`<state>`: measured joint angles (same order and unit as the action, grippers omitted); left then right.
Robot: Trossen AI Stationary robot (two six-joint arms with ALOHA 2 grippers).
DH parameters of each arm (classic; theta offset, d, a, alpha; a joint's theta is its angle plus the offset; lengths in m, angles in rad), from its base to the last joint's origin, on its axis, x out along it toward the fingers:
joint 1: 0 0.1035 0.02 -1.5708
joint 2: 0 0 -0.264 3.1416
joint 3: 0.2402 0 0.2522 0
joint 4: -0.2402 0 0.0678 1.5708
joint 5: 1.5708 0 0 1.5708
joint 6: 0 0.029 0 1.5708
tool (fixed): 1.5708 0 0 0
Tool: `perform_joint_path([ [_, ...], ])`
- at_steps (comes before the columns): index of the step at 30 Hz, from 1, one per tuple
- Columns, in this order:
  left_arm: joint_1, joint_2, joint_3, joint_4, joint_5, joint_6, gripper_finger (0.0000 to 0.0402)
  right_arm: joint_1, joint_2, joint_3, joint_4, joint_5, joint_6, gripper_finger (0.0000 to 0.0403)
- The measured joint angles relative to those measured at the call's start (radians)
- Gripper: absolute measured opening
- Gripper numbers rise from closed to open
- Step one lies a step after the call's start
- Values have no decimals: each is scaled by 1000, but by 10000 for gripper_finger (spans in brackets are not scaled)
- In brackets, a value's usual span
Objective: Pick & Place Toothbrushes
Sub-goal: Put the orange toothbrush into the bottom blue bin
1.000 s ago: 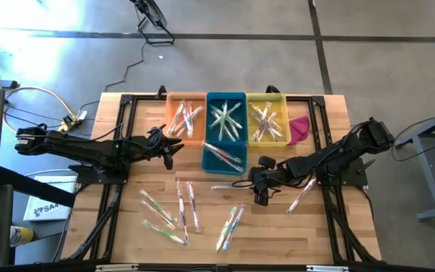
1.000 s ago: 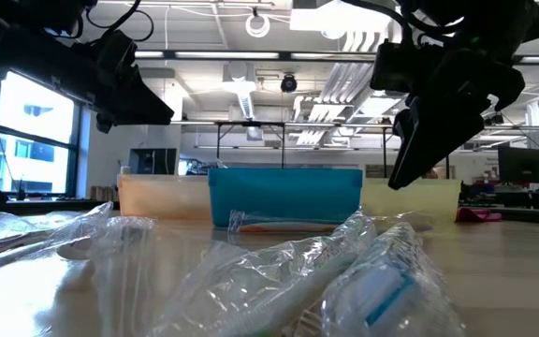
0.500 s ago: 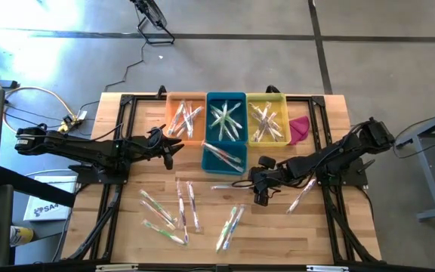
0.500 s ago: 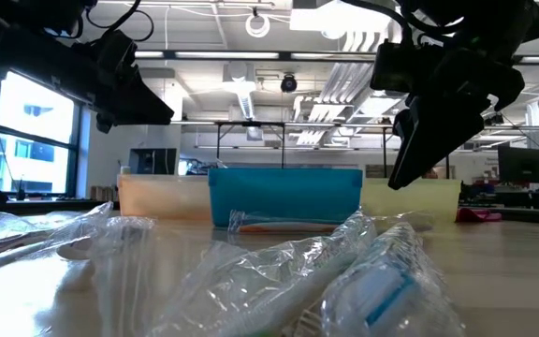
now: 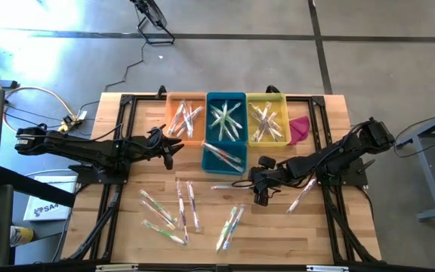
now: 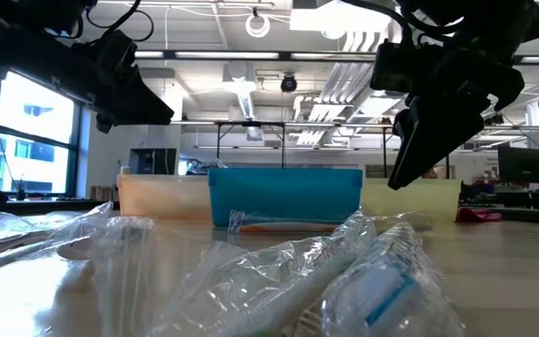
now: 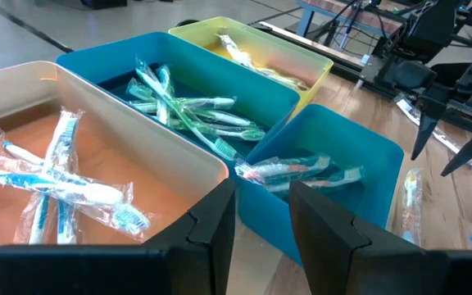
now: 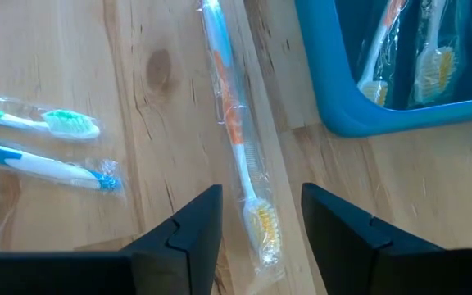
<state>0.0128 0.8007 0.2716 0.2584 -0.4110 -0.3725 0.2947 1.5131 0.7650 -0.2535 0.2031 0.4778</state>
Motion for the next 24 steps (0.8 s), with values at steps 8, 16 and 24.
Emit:
perform_joint_path([
  [8,0,0,0,0,0,0,113,0,7,0,3,0,0,160],
  [16,0,0,0,0,0,0,113,0,137,1,55,-3,-9,160],
  [24,0,0,0,-1,0,0,113,0,190,4,72,-8,-11,160],
])
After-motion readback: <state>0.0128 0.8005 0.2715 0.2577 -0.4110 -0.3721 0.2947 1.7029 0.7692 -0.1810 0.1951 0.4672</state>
